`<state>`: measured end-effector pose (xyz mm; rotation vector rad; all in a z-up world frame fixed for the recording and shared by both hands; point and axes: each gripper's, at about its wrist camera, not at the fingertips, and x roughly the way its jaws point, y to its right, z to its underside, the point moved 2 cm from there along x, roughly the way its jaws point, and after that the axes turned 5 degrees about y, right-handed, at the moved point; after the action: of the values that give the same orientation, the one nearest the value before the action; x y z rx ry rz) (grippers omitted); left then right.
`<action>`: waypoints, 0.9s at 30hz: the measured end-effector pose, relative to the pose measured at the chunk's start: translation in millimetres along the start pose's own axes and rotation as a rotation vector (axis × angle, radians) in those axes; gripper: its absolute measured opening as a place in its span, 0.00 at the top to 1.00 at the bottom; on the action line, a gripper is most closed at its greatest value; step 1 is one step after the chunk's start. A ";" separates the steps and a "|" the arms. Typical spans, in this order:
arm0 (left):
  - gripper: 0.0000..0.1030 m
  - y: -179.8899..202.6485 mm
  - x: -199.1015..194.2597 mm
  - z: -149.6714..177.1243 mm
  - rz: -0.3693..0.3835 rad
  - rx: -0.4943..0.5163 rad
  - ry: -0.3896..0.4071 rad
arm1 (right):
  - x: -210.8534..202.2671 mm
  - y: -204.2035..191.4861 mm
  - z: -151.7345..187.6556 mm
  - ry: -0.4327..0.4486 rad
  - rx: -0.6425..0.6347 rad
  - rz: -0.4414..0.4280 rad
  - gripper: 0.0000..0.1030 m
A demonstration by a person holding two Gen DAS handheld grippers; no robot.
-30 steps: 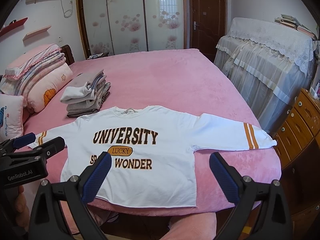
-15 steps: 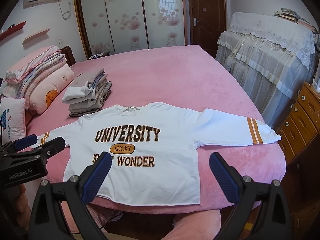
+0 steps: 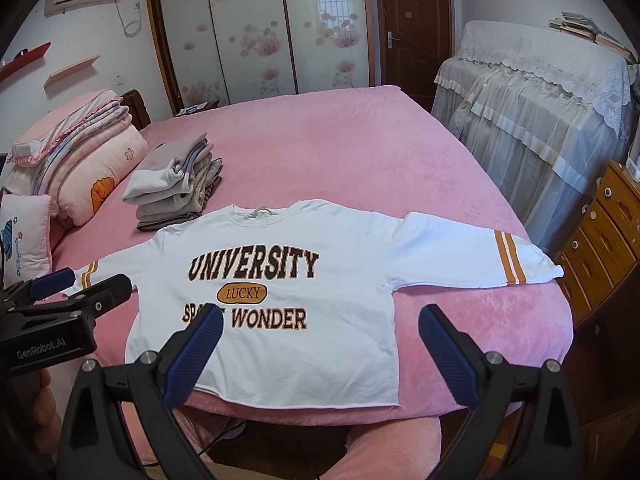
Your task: Fold small clothes
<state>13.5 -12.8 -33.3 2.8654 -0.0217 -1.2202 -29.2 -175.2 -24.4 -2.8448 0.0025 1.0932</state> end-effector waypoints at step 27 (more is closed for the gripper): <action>0.01 80.0 -11.8 -42.6 -0.053 0.119 0.096 | -4.5 79.5 -7.3 0.072 0.030 0.055 0.04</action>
<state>35.9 -91.7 7.2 3.0430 -0.0177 -1.1250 -30.5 -255.2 -23.0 -2.8711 0.1014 0.9915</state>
